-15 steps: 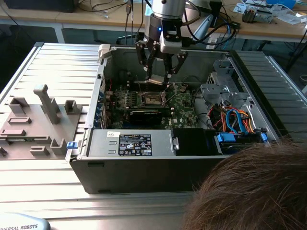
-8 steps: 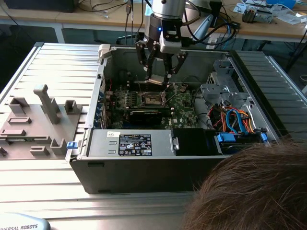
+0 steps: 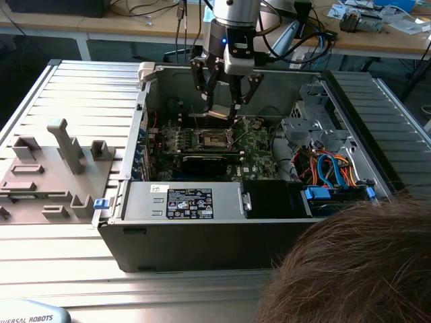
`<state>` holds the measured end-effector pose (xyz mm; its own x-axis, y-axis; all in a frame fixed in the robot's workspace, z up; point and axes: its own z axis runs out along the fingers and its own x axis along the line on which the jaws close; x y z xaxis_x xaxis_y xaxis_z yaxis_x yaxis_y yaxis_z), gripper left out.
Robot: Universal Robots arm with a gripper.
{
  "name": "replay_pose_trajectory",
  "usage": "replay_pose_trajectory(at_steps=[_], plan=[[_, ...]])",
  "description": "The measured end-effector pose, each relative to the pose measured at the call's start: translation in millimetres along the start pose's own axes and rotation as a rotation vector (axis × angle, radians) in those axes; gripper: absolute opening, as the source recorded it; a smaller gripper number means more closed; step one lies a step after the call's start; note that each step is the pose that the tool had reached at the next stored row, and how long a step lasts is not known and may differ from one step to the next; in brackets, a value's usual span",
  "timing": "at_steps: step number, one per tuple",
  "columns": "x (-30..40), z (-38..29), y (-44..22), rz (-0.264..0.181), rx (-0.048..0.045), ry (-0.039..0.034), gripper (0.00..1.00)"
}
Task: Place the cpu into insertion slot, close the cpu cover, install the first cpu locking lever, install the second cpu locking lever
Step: 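Place the cpu into insertion slot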
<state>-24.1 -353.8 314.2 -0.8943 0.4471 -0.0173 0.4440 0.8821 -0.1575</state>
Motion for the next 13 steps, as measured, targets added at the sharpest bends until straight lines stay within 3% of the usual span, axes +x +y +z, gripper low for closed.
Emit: replay_pose_trajectory(at_steps=[13], plan=[[0.0,0.1,0.0,0.010,0.0012,0.0011,0.55]])
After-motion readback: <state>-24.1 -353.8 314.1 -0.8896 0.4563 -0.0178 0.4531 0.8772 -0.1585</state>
